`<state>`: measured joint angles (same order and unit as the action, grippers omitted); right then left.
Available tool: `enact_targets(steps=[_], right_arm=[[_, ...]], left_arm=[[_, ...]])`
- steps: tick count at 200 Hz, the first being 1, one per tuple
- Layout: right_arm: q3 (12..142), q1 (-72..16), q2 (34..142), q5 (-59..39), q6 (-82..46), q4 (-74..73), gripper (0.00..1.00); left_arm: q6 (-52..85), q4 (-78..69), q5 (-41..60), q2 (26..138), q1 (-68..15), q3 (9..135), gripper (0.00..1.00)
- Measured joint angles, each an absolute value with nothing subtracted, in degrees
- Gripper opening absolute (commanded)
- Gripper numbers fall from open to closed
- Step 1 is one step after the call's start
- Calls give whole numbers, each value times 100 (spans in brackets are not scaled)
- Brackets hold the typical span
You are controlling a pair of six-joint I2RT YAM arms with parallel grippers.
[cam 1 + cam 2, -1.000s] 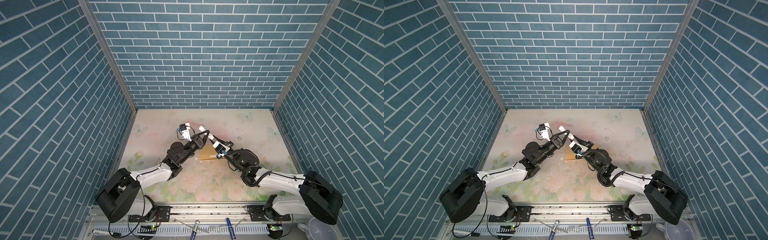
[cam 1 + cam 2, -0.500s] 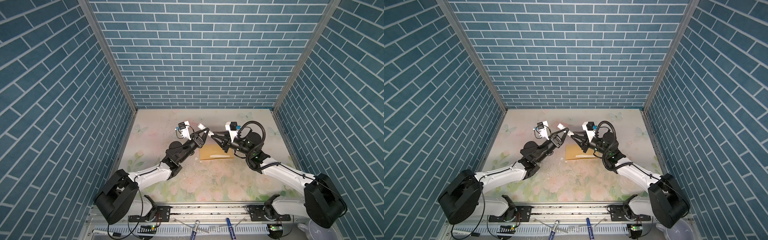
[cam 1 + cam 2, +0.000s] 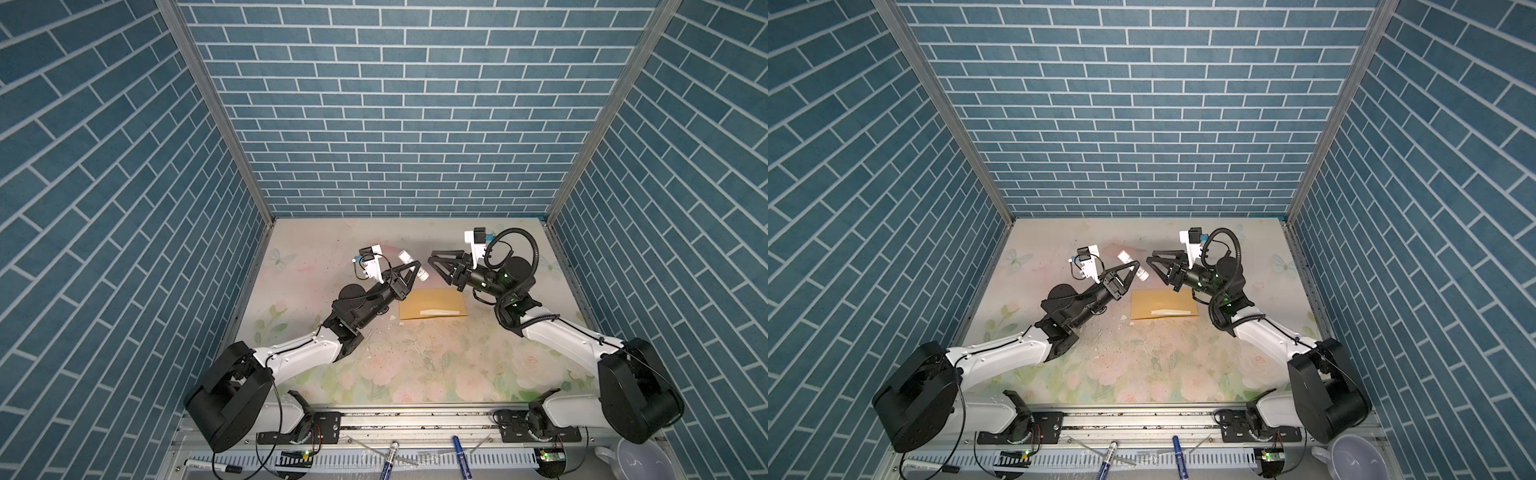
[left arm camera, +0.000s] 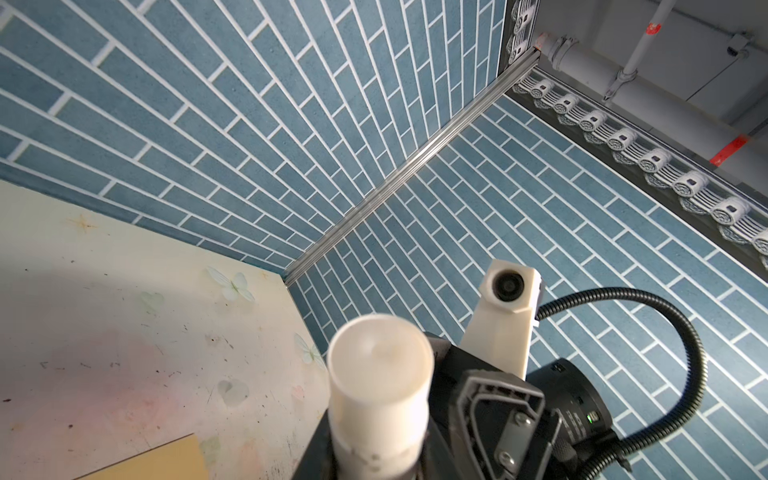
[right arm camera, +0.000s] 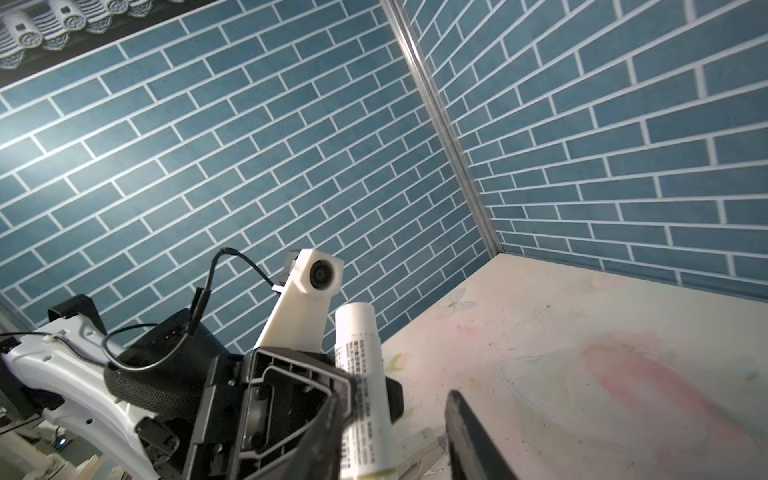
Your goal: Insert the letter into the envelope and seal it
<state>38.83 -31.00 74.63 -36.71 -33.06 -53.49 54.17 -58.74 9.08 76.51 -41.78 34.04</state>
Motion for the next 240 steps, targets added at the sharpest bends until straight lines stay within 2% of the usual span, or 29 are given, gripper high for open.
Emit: enact_targets(steps=[29,48,72,136,161,200,233,240], right_arm=[[3221,-3691,6659,-2567,-1260,-5207,72],[3046,-4152,6458,-2036,45,-5151,73],[2954,-4464,6495,-1533,1105,-5148,71],[2950,-4923,7052,-471,2397,-5417,50],[2950,-5030,7225,-228,2587,-5535,37],[2952,-5100,7345,51,2738,-5754,23],[2952,-5135,7380,178,2746,-5804,1],[2952,-5137,7380,183,2729,-5804,0]], left_arm=[[5505,-5872,910,7653,-4178,3404,0],[5555,-5876,917,7662,-4178,3404,0],[5616,-5878,928,7701,-4178,3406,0],[5717,-5896,930,7765,-4178,3406,0],[5723,-5898,930,7765,-4178,3406,0],[5725,-5900,928,7765,-4178,3406,0],[5732,-5905,910,7769,-4176,3406,0],[5732,-5905,910,7769,-4176,3406,0]])
